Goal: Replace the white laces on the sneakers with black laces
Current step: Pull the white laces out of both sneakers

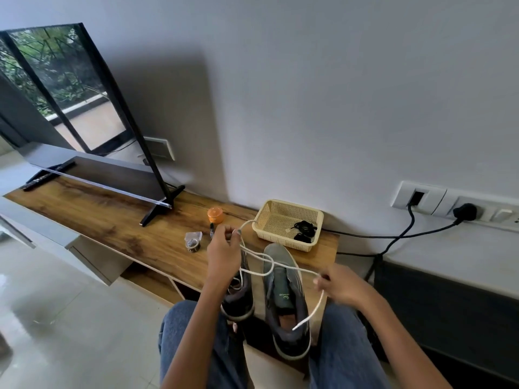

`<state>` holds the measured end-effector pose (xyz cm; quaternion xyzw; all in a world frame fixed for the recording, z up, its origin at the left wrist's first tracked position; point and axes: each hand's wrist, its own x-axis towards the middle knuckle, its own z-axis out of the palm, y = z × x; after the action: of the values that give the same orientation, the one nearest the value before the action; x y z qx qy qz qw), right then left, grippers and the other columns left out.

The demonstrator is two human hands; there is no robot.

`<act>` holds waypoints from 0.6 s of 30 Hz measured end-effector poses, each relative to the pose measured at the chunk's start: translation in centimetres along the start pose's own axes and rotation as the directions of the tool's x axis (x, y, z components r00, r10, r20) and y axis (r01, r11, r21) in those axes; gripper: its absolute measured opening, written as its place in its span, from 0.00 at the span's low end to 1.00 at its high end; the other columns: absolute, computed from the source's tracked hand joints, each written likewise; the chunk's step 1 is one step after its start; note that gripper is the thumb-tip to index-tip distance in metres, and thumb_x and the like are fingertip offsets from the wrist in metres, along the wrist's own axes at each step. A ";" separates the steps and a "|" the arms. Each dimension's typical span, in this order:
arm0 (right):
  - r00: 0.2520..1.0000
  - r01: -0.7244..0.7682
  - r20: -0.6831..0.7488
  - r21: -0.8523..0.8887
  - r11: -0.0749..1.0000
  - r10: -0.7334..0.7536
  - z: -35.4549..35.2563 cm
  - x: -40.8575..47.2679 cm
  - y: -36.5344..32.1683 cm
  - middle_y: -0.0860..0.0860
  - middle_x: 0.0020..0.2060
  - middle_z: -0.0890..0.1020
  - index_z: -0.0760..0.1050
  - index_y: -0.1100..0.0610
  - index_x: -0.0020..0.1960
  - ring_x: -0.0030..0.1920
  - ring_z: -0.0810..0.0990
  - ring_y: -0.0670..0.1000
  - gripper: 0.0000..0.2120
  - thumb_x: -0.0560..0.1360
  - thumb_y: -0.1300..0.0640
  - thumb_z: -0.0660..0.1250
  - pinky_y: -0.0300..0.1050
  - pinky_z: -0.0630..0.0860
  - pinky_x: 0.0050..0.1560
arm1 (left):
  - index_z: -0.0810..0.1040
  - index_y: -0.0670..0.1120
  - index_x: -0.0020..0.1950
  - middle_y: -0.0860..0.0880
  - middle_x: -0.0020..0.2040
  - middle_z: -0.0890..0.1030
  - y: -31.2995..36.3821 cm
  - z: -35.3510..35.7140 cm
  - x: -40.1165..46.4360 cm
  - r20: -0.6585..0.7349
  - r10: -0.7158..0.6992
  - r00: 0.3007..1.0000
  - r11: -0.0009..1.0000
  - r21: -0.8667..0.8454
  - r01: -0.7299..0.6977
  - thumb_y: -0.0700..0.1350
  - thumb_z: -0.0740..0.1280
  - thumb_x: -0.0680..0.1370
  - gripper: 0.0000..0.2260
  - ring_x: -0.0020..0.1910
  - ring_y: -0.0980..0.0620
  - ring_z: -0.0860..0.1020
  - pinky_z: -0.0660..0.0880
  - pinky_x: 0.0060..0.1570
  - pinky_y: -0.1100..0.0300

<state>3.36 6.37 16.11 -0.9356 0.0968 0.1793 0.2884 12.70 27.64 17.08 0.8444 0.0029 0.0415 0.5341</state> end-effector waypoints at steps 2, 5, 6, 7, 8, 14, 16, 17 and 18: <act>0.994 -0.098 -0.069 -0.190 0.977 0.086 -0.4 -0.1 0.2 0.54 0.46 0.81 0.78 0.60 0.52 0.46 0.80 0.52 0.10 0.80 0.55 0.60 0.46 0.77 0.49 | 0.75 0.44 0.54 0.49 0.44 0.78 -0.3 0.6 -0.4 -0.006 -0.078 0.997 0.993 -0.093 0.077 0.44 0.60 0.82 0.07 0.41 0.51 0.74 0.72 0.43 0.56; 0.991 -0.108 -0.082 -0.050 0.993 0.104 -0.7 -0.3 -0.3 0.55 0.43 0.82 0.78 0.60 0.51 0.43 0.83 0.52 0.06 0.79 0.59 0.63 0.46 0.81 0.47 | 0.74 0.41 0.54 0.49 0.41 0.76 -0.3 2.3 -1.5 0.079 -0.190 0.979 0.938 -0.279 0.204 0.43 0.58 0.83 0.08 0.38 0.55 0.72 0.69 0.38 0.63; 0.993 -0.079 -0.076 0.083 0.993 0.085 -0.8 -0.4 -0.6 0.55 0.41 0.82 0.78 0.61 0.49 0.40 0.83 0.50 0.05 0.79 0.61 0.64 0.43 0.82 0.44 | 0.74 0.41 0.54 0.49 0.41 0.76 -0.2 3.0 -2.0 0.131 -0.221 0.966 0.908 -0.334 0.253 0.43 0.57 0.83 0.08 0.36 0.56 0.72 0.69 0.36 0.65; 0.996 -0.048 -0.065 0.222 0.974 0.064 -0.9 -0.5 -1.1 0.55 0.38 0.82 0.79 0.62 0.47 0.37 0.83 0.49 0.05 0.78 0.64 0.64 0.40 0.81 0.40 | 0.73 0.41 0.54 0.49 0.42 0.76 -0.2 3.7 -2.5 0.173 -0.243 0.955 0.884 -0.365 0.291 0.42 0.57 0.84 0.08 0.36 0.56 0.73 0.69 0.36 0.66; 0.998 -0.021 -0.049 0.339 0.940 0.040 -0.9 -0.7 -1.6 0.55 0.37 0.82 0.79 0.63 0.47 0.35 0.82 0.47 0.05 0.78 0.65 0.64 0.37 0.80 0.37 | 0.73 0.41 0.53 0.49 0.42 0.76 -0.1 4.4 -3.0 0.198 -0.254 0.947 0.869 -0.383 0.313 0.42 0.57 0.84 0.07 0.35 0.56 0.73 0.70 0.36 0.66; 0.996 0.076 -0.034 0.757 0.649 -0.077 0.5 -0.7 -3.0 0.61 0.44 0.85 0.79 0.65 0.50 0.41 0.84 0.52 0.05 0.76 0.68 0.66 0.40 0.81 0.41 | 0.73 0.41 0.52 0.38 0.47 0.79 -1.5 7.1 -5.2 0.256 -0.382 0.888 0.717 -0.524 0.459 0.38 0.57 0.82 0.05 0.44 0.44 0.79 0.76 0.51 0.47; 0.997 0.080 -0.072 0.798 0.597 -0.037 1.6 -0.3 -2.8 0.61 0.43 0.85 0.78 0.66 0.49 0.41 0.84 0.53 0.04 0.76 0.69 0.66 0.41 0.81 0.41 | 0.74 0.40 0.54 0.36 0.49 0.80 -2.1 7.7 -6.3 0.287 -0.428 0.857 0.670 -0.536 0.514 0.37 0.57 0.82 0.06 0.45 0.43 0.78 0.76 0.51 0.48; 0.996 0.076 -0.090 0.782 0.619 -0.009 2.3 0.0 -2.6 0.60 0.42 0.85 0.77 0.65 0.48 0.41 0.84 0.53 0.03 0.75 0.69 0.66 0.42 0.81 0.42 | 0.74 0.39 0.55 0.36 0.50 0.80 -2.4 7.9 -6.9 0.295 -0.447 0.844 0.657 -0.532 0.534 0.36 0.58 0.82 0.07 0.45 0.44 0.78 0.76 0.50 0.50; 0.994 0.067 -0.105 0.741 0.668 0.017 3.1 0.4 -2.3 0.59 0.40 0.85 0.76 0.64 0.47 0.40 0.84 0.53 0.02 0.75 0.68 0.66 0.42 0.81 0.42 | 0.75 0.39 0.55 0.35 0.51 0.81 -2.7 8.1 -7.7 0.304 -0.463 0.833 0.650 -0.522 0.552 0.35 0.58 0.81 0.07 0.44 0.44 0.79 0.77 0.48 0.52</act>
<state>3.46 9.98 14.71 -0.7464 0.1634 0.0719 0.6411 5.75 21.08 10.72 0.6007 0.1884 -0.1716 0.7577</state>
